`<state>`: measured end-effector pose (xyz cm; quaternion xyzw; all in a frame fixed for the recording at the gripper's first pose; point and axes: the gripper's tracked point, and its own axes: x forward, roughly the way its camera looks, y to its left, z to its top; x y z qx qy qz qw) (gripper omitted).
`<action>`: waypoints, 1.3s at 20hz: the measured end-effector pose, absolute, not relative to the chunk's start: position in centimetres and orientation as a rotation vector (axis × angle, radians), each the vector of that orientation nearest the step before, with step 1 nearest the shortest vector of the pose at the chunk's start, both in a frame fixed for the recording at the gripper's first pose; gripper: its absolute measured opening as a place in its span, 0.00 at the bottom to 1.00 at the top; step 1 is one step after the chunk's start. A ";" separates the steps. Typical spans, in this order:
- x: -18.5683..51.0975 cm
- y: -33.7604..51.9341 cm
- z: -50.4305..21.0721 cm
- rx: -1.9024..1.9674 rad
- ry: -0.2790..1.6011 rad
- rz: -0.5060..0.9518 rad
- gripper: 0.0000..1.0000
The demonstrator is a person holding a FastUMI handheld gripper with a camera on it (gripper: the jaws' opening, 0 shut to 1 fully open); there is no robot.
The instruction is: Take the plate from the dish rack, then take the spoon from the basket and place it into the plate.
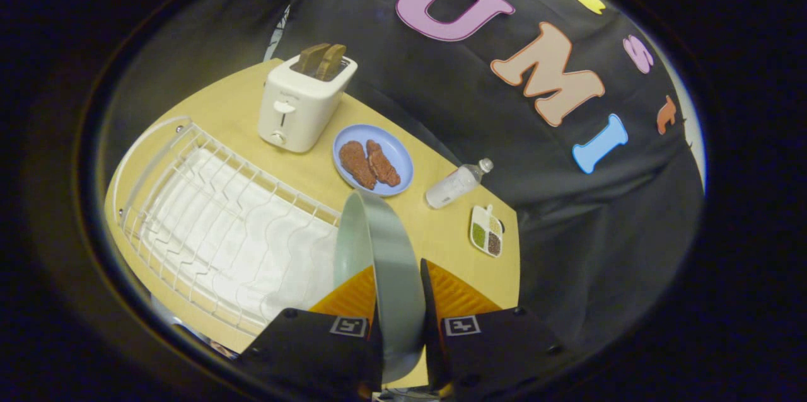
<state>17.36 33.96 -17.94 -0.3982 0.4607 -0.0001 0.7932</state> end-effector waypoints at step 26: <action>-6.0 17.6 -15.6 0.324 1.090 0.440 0.30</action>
